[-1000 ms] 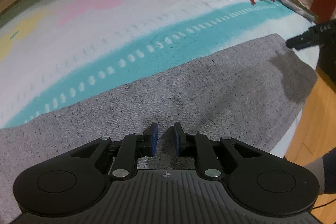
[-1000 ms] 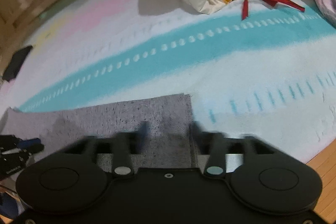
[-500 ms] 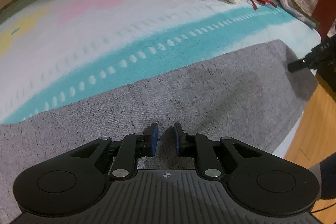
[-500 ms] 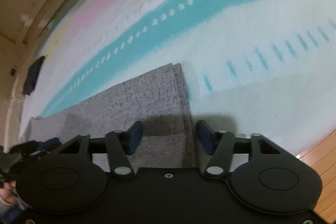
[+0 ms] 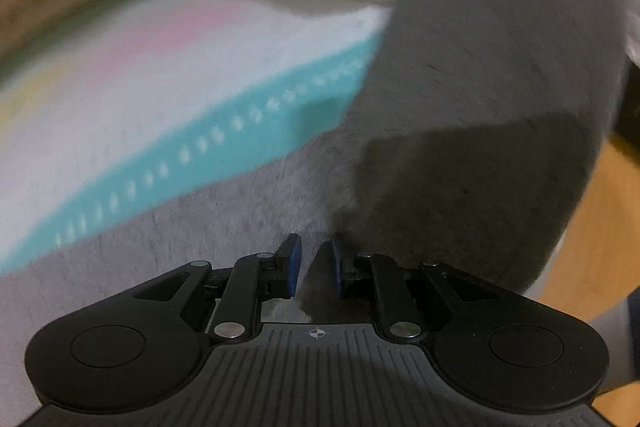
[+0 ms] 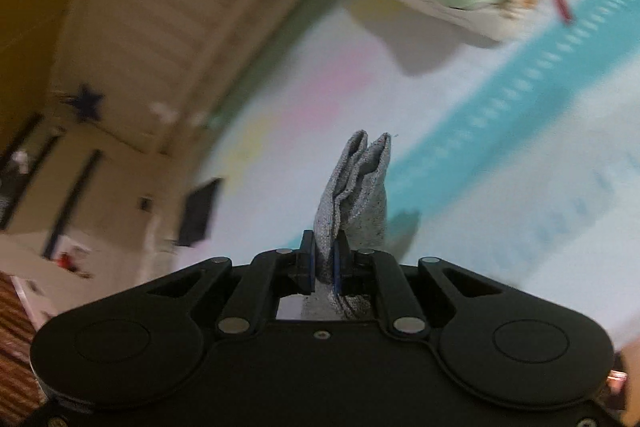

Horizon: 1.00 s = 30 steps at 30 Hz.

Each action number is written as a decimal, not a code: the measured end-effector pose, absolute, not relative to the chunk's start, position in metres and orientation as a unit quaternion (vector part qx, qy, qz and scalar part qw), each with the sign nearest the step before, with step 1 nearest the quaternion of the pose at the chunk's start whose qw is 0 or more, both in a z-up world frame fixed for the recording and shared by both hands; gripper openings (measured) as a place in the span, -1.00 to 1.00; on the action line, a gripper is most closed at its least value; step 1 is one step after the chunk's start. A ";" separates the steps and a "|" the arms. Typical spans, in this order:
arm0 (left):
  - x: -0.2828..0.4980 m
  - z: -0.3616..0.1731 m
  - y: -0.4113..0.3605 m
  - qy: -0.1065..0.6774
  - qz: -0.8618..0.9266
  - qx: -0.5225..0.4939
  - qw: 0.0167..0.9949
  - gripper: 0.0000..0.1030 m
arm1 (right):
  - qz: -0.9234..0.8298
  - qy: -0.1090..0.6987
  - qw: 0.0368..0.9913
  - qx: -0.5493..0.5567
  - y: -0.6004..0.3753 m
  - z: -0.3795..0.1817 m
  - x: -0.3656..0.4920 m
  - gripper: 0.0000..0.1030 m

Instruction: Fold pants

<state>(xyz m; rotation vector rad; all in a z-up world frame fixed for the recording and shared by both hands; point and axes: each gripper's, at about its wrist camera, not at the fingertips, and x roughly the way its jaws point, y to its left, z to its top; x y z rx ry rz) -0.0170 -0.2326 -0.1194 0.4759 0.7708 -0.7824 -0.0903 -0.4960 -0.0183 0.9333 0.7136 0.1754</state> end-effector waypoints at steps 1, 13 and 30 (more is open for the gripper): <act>-0.016 -0.118 -0.233 0.364 -0.371 0.223 0.825 -0.70 | 0.095 0.331 0.830 0.438 -0.488 -0.011 -0.086 -0.68; 0.067 -0.057 -0.080 0.406 -0.206 0.018 0.890 -0.69 | 0.238 0.357 0.826 0.366 -0.338 0.033 -0.004 -0.67; 0.091 -0.044 0.063 0.413 -0.065 -0.093 0.904 -0.68 | 0.264 0.526 0.787 0.187 -0.131 -0.061 0.056 -0.53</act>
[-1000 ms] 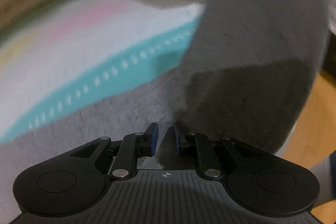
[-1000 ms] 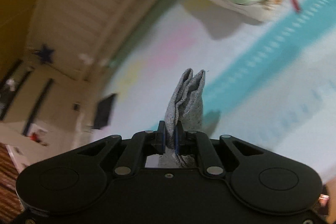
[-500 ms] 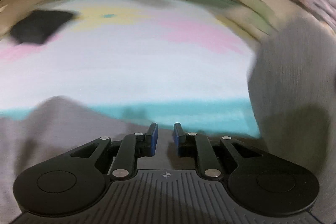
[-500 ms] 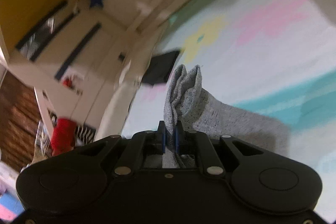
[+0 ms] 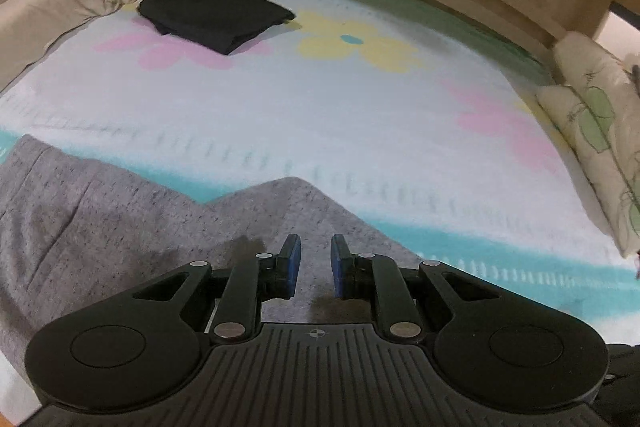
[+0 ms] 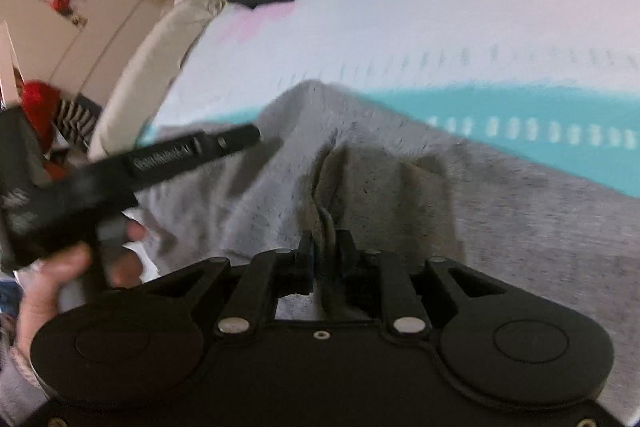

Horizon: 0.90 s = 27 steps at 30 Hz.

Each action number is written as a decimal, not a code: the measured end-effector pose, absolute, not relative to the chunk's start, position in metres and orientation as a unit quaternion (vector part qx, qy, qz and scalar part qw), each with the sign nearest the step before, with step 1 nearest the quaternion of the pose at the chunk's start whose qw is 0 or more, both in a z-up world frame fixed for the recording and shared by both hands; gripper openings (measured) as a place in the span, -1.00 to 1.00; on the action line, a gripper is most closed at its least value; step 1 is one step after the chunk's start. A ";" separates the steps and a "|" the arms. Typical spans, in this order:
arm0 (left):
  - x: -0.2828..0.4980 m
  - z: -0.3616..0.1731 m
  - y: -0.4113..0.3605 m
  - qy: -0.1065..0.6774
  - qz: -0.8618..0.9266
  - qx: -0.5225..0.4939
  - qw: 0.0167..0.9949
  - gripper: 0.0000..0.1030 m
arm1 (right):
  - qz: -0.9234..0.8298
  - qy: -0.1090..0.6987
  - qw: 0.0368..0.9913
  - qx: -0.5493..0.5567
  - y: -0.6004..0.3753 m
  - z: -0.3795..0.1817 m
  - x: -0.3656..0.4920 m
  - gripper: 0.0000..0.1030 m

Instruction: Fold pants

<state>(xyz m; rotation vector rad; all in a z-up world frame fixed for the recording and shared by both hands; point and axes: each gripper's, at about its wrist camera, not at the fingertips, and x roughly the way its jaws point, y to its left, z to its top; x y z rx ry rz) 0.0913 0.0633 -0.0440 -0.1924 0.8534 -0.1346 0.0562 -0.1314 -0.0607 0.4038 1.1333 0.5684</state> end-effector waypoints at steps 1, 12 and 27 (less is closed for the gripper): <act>0.089 -0.044 0.064 0.412 -0.070 -0.092 0.904 -0.68 | 0.269 0.525 0.784 0.191 -0.129 -0.062 0.056 -0.50; 0.070 -0.071 0.037 0.453 -0.151 -0.033 0.878 -0.68 | 0.169 0.449 0.858 0.183 -0.186 -0.032 0.042 0.58; 0.039 -0.103 0.017 0.460 -0.170 0.055 0.870 -0.62 | 0.084 0.467 0.879 0.039 -0.227 -0.085 -0.019 0.90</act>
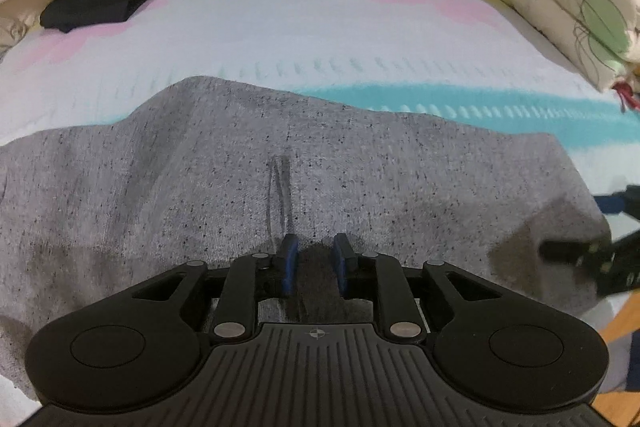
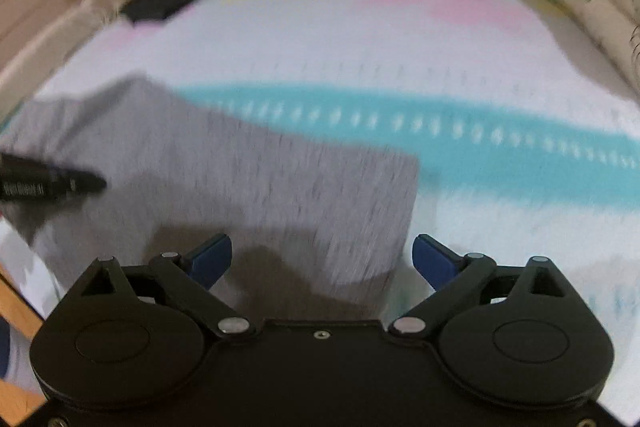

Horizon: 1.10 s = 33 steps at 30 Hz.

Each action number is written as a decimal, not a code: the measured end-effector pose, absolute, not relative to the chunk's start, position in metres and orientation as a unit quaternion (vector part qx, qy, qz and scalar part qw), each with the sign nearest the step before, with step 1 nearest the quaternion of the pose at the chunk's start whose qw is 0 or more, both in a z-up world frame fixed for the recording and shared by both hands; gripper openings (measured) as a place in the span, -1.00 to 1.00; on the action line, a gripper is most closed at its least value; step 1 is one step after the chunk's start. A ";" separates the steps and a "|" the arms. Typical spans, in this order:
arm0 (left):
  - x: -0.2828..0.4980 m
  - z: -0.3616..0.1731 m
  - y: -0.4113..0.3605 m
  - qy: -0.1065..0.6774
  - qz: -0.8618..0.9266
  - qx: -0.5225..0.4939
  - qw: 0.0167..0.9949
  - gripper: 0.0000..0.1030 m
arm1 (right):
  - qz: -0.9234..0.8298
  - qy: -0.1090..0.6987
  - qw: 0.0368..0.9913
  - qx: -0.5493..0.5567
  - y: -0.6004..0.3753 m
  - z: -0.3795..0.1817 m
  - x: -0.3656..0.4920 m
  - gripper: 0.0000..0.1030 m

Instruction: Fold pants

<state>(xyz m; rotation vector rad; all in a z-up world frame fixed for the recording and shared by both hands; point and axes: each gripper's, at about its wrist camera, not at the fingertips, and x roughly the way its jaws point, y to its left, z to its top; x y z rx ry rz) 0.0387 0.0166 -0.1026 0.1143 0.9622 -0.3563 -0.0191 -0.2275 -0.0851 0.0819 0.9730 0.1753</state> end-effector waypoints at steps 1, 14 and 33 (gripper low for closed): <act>0.038 -0.103 0.018 0.458 -0.171 0.051 0.871 -0.61 | 0.090 0.479 0.872 0.038 -0.225 -0.091 -0.019 0.92; 0.047 -0.101 0.047 0.461 -0.140 -0.024 0.876 -0.53 | 0.095 0.457 0.884 0.024 -0.217 -0.097 -0.034 1.00; 0.068 -0.114 0.007 0.464 -0.191 -0.009 0.865 -0.24 | 0.097 0.453 0.886 0.026 -0.215 -0.097 -0.029 1.00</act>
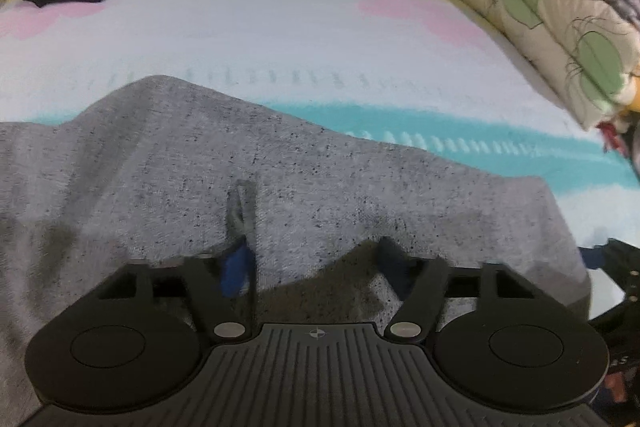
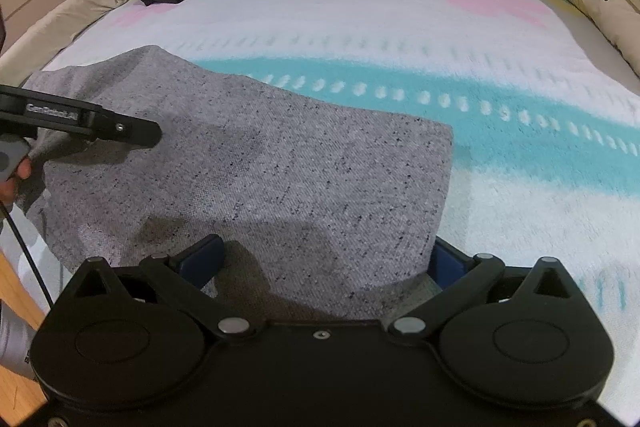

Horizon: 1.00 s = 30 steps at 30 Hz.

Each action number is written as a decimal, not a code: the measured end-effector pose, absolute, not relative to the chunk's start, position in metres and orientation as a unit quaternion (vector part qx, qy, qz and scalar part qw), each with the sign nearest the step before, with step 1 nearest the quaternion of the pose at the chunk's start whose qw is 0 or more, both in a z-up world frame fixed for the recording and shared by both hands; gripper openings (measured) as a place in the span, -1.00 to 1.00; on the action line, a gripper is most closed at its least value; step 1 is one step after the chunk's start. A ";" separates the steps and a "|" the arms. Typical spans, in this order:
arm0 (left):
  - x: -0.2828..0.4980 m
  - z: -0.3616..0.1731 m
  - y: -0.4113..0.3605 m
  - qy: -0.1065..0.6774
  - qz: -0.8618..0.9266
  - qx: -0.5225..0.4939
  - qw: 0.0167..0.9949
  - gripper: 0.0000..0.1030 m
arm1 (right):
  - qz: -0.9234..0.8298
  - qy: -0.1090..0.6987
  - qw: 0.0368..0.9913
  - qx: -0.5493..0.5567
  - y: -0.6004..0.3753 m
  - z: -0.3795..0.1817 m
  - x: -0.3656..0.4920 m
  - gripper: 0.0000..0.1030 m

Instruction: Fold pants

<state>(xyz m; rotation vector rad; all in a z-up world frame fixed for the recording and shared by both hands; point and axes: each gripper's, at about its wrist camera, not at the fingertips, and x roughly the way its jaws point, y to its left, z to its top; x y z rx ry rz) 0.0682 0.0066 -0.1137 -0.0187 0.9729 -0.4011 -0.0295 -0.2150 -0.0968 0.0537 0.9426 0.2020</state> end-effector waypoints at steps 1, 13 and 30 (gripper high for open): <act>0.066 -0.112 0.005 0.460 -0.186 0.000 0.868 -0.41 | 0.099 0.455 0.885 0.027 -0.216 -0.096 -0.029 1.00; 0.054 -0.084 0.020 0.413 -0.180 0.016 0.893 -0.77 | 0.054 0.385 0.921 0.038 -0.250 -0.055 -0.031 0.99; 0.075 -0.111 0.006 0.451 -0.170 0.033 0.876 -0.56 | -0.014 0.464 0.885 0.049 -0.269 -0.081 0.010 0.70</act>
